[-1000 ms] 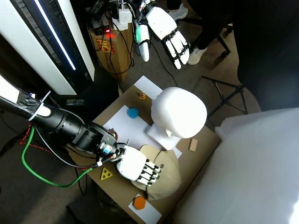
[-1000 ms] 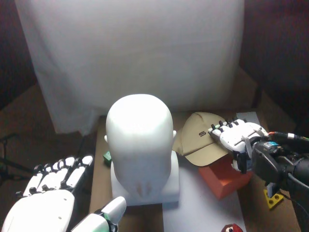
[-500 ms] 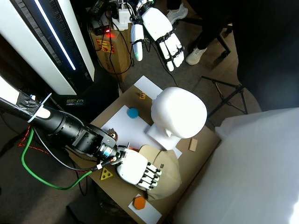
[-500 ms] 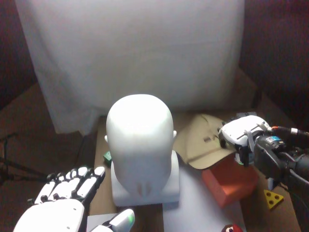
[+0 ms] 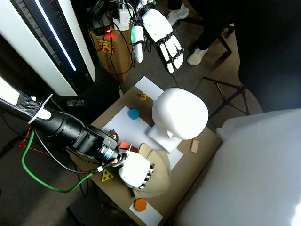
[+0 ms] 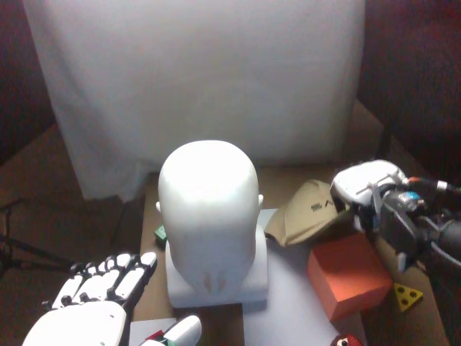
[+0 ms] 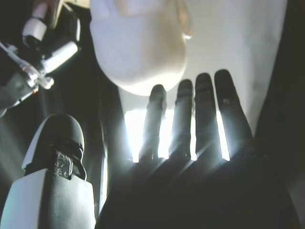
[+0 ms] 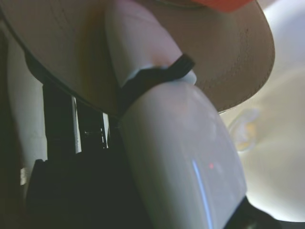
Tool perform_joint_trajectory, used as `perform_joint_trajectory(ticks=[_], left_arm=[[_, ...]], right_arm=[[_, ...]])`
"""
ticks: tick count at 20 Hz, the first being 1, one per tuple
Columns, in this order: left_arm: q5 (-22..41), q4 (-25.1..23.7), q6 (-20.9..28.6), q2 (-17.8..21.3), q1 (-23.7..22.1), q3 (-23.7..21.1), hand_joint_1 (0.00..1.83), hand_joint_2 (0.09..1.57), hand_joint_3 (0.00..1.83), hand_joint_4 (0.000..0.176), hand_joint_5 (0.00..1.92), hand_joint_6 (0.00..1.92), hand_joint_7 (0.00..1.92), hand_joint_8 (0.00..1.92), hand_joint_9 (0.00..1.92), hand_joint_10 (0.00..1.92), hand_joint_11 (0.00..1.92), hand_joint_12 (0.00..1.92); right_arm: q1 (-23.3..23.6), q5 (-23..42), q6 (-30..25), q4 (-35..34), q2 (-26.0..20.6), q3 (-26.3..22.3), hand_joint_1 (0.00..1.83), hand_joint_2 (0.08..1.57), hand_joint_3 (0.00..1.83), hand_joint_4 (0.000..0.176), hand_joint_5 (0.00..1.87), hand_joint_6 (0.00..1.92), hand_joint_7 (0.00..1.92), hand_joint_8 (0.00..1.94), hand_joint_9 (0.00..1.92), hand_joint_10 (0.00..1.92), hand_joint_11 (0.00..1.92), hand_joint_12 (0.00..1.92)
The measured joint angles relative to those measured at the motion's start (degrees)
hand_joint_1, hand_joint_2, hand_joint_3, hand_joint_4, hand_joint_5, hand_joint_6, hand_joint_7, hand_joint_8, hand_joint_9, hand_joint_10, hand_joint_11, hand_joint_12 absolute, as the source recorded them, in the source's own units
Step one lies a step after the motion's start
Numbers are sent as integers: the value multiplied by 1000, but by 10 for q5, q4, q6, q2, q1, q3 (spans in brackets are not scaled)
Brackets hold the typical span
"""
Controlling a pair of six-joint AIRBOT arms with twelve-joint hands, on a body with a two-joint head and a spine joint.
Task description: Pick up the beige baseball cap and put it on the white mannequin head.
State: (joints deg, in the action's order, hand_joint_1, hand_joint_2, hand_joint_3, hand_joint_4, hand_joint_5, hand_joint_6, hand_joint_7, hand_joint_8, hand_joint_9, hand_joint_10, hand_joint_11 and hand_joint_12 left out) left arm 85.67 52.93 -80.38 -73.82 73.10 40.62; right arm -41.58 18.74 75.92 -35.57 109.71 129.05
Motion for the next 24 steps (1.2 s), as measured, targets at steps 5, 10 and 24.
perform_joint_trajectory(ticks=[5,10,24], left_arm=[[3,0,1,0,-1,0,0,1133,1,102,106,0,105,2,125,1,0,442],[5,0,5,-3,0,-3,0,1135,1,102,105,0,109,1,130,1,0,470],[49,-14,2,-7,55,-56,0,1135,1,102,110,2,114,2,120,0,0,484]], right_arm=[[49,78,-8,23,-17,4,1477,1166,0,0,737,1150,844,1086,848,1289,784,1738],[105,105,-16,107,-31,-2,1477,1165,0,0,741,1149,840,1083,844,1299,797,1726],[220,273,75,246,-63,-246,1477,1167,0,0,747,1163,811,1102,856,1285,787,1727]])
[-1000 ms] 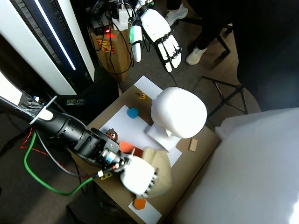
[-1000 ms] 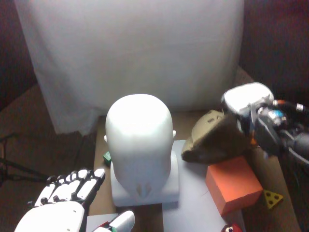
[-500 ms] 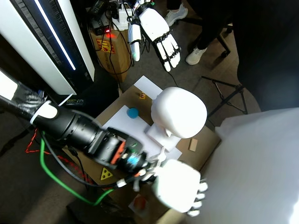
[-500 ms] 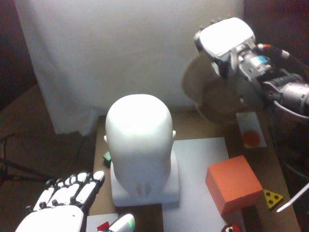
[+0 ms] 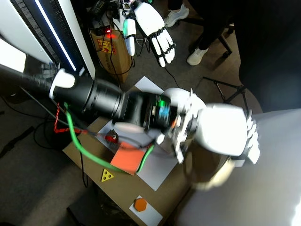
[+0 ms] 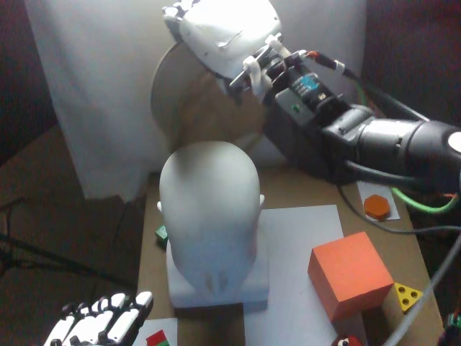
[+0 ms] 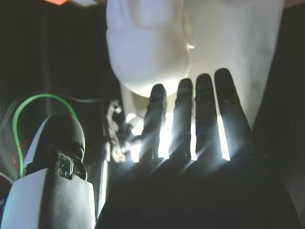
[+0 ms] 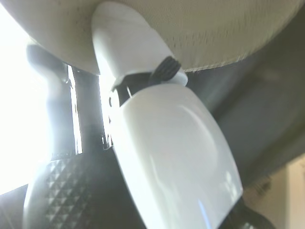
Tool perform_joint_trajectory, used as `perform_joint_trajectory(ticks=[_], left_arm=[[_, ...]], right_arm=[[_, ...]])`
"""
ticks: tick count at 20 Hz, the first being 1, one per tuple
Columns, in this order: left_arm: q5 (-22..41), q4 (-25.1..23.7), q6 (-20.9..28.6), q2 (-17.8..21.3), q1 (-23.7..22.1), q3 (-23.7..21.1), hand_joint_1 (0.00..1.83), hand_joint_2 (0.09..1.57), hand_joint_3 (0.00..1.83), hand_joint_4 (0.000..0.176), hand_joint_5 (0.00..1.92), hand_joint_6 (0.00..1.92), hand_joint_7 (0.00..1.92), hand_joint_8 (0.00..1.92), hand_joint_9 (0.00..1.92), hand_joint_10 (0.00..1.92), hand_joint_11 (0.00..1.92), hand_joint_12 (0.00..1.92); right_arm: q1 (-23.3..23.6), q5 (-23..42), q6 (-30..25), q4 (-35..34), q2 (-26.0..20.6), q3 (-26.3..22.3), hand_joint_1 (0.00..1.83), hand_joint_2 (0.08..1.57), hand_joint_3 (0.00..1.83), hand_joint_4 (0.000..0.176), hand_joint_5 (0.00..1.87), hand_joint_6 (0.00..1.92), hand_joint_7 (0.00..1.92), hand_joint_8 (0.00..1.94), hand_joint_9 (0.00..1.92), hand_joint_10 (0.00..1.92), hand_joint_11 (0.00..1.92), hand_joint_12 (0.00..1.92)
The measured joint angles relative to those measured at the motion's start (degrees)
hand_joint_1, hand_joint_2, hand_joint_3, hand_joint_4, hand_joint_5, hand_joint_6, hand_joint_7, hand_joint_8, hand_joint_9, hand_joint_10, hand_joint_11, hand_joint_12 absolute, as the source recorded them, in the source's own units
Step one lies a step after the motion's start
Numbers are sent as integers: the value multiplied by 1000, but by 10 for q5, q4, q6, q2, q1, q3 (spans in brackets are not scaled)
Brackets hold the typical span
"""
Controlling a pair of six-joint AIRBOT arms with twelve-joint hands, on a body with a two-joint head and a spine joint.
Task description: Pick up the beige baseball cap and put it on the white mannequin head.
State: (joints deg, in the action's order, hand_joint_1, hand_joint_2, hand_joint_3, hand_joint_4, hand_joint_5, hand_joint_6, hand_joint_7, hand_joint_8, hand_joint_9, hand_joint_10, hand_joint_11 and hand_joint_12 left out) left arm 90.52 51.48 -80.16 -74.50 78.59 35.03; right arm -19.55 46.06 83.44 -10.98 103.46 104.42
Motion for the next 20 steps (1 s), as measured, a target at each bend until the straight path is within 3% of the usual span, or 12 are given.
perform_joint_trajectory(ticks=[6,15,20], left_arm=[[3,-18,-1,0,10,-9,0,1132,0,102,110,0,107,0,111,1,0,456],[4,-18,4,0,11,-9,0,1133,0,102,113,1,108,1,112,1,0,447],[4,-14,5,0,10,-9,0,1133,0,102,123,2,109,1,124,3,0,497]], right_arm=[[-26,95,115,-56,-82,-194,1477,1167,0,0,742,1175,816,1096,860,1278,785,1725],[-120,200,238,-69,-123,-337,1477,1168,0,0,736,1176,813,1102,856,1285,790,1725],[-147,204,261,-69,-126,-378,1477,1169,0,0,739,1171,806,1120,853,1284,790,1724]])
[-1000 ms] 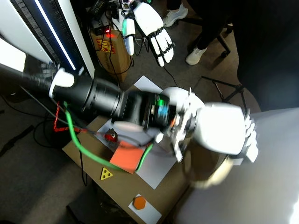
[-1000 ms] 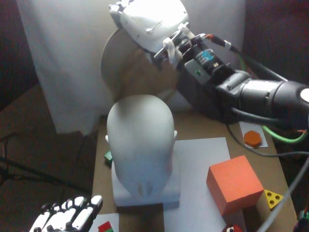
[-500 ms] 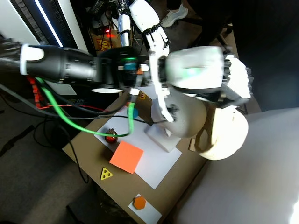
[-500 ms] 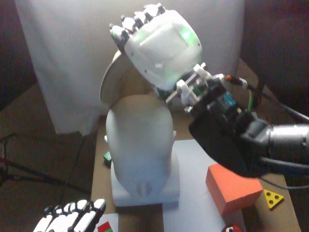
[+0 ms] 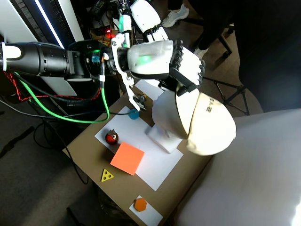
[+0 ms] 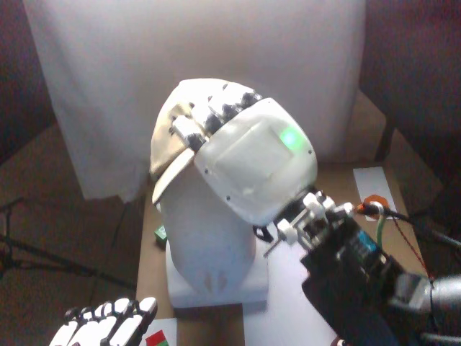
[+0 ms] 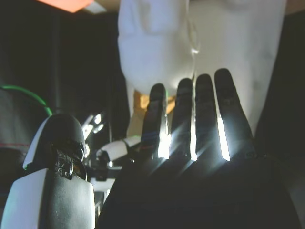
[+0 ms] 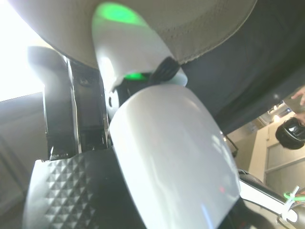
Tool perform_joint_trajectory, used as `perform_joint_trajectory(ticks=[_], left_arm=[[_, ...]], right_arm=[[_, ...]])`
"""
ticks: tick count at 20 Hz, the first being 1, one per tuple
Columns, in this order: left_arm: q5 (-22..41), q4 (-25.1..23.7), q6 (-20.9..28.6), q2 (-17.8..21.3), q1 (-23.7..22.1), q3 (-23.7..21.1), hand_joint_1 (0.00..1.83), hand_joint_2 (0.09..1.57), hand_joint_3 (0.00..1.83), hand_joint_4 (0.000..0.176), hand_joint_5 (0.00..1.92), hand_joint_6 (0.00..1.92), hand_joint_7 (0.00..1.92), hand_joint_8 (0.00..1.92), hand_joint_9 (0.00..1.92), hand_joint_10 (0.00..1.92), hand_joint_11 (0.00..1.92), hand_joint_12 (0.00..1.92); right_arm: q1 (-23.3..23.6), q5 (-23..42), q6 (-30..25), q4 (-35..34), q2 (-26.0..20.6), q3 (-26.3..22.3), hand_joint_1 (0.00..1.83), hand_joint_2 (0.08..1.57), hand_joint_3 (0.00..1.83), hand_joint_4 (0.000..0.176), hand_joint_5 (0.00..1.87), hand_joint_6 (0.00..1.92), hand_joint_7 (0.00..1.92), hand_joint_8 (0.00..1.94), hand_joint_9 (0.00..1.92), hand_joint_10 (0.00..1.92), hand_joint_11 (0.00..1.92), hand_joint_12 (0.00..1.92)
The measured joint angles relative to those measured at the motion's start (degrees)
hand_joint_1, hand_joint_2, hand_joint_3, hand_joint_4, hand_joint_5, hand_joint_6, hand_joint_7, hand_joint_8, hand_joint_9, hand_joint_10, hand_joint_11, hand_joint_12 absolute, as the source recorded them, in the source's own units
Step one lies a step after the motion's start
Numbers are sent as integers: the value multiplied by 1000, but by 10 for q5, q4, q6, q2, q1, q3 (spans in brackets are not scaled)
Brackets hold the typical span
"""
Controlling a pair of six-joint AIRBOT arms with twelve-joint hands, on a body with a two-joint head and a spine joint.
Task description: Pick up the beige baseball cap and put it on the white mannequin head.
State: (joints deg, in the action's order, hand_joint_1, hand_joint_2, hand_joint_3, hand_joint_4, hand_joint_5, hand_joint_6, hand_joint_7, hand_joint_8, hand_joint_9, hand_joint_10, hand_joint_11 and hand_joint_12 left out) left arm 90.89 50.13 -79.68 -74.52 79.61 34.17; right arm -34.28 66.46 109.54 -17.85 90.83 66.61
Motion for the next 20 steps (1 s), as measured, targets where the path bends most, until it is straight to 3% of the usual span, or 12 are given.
perform_joint_trajectory(ticks=[9,13,20], left_arm=[[0,11,6,0,-9,10,0,1135,1,101,125,1,107,0,117,0,0,457],[0,10,6,0,-13,14,0,1137,1,100,127,0,108,0,117,1,0,495],[-2,17,7,0,-35,33,0,1138,0,98,136,2,106,0,110,0,0,496]], right_arm=[[-77,16,31,-15,-4,-38,1477,1168,0,0,740,1170,808,1113,851,1288,801,1713],[-81,7,8,-77,-3,-43,1476,1168,0,0,740,1171,806,1117,851,1288,798,1715],[-93,-10,3,-89,-3,-41,1477,1169,0,0,739,1163,805,1124,847,1294,803,1714]])
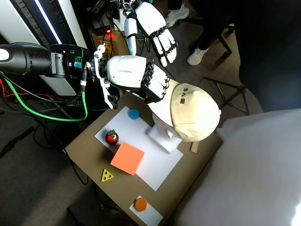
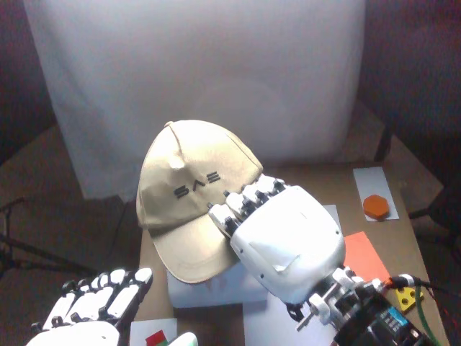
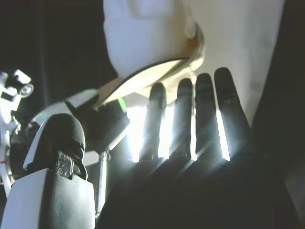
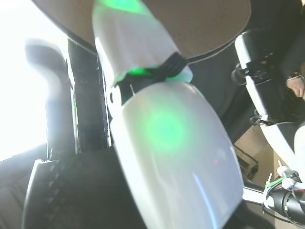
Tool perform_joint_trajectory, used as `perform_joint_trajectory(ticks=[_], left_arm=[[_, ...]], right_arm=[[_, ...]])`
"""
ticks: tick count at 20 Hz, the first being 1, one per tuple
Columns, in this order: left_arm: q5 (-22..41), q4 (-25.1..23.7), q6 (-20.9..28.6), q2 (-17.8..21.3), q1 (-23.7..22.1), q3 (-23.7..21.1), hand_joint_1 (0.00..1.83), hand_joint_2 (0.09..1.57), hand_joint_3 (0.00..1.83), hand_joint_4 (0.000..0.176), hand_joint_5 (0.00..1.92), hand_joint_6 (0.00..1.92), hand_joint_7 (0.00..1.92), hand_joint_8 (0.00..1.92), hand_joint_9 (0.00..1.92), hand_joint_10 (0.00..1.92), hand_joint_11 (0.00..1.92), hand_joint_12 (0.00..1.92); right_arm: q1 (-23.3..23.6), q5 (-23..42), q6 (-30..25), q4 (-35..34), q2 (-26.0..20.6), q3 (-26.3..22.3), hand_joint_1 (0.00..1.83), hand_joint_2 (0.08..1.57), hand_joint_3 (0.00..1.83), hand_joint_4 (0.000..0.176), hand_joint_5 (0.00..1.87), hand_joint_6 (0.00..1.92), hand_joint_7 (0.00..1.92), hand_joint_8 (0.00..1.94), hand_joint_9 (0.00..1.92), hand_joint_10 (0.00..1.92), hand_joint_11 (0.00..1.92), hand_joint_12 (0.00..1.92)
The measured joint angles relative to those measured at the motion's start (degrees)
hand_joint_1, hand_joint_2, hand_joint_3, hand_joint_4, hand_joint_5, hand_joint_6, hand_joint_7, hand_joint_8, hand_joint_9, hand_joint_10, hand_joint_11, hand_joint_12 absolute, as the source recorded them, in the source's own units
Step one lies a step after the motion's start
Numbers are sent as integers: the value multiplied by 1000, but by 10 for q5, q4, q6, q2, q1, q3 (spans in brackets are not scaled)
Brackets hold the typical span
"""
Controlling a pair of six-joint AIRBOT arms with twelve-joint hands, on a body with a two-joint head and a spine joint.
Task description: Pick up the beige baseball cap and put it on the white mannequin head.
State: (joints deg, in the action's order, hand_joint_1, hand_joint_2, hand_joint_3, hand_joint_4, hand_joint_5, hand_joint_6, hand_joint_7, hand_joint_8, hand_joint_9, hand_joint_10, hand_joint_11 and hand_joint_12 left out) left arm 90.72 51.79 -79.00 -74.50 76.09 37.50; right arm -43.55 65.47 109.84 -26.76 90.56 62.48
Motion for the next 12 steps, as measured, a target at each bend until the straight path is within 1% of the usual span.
perform_joint_trajectory(ticks=[1,4,5,6,8,10,12], left_arm=[[0,2,0,0,0,0,0,1138,0,98,137,3,105,0,109,0,0,495],[0,-2,0,0,3,0,0,1139,1,97,138,3,104,0,107,0,0,495],[0,-4,-6,0,3,0,0,1139,0,95,139,2,106,1,110,1,0,543],[-1,-4,-7,0,4,0,0,1139,0,95,139,2,106,1,110,1,0,543],[-18,-1,-13,0,2,0,0,1140,0,95,140,1,109,1,112,1,0,555],[-37,9,-24,0,-8,0,0,1140,0,94,141,1,109,1,110,0,0,554],[-38,9,-41,-6,-23,5,0,1140,0,94,141,1,108,0,113,1,0,549]], right_arm=[[-5,-2,9,-18,-1,-9,1477,1169,0,0,738,1163,805,1123,848,1294,804,1713],[-16,-3,25,-33,-2,-25,1477,1169,0,0,733,1165,807,1122,849,1292,805,1713],[-17,-5,30,-42,-2,-28,1477,1169,0,0,729,1171,819,1113,839,1296,801,1716],[-17,-5,34,-53,-2,-32,1477,1169,0,0,729,1171,819,1113,839,1296,801,1716],[-18,-1,44,-83,-2,-37,1476,1168,0,0,734,1177,817,1114,828,1305,820,1696],[-18,0,49,-114,-2,-39,1476,1169,0,0,728,1178,818,1116,827,1306,818,1700],[-19,0,51,-140,-2,-39,1476,1170,0,0,725,1180,816,1118,829,1306,814,1704]])
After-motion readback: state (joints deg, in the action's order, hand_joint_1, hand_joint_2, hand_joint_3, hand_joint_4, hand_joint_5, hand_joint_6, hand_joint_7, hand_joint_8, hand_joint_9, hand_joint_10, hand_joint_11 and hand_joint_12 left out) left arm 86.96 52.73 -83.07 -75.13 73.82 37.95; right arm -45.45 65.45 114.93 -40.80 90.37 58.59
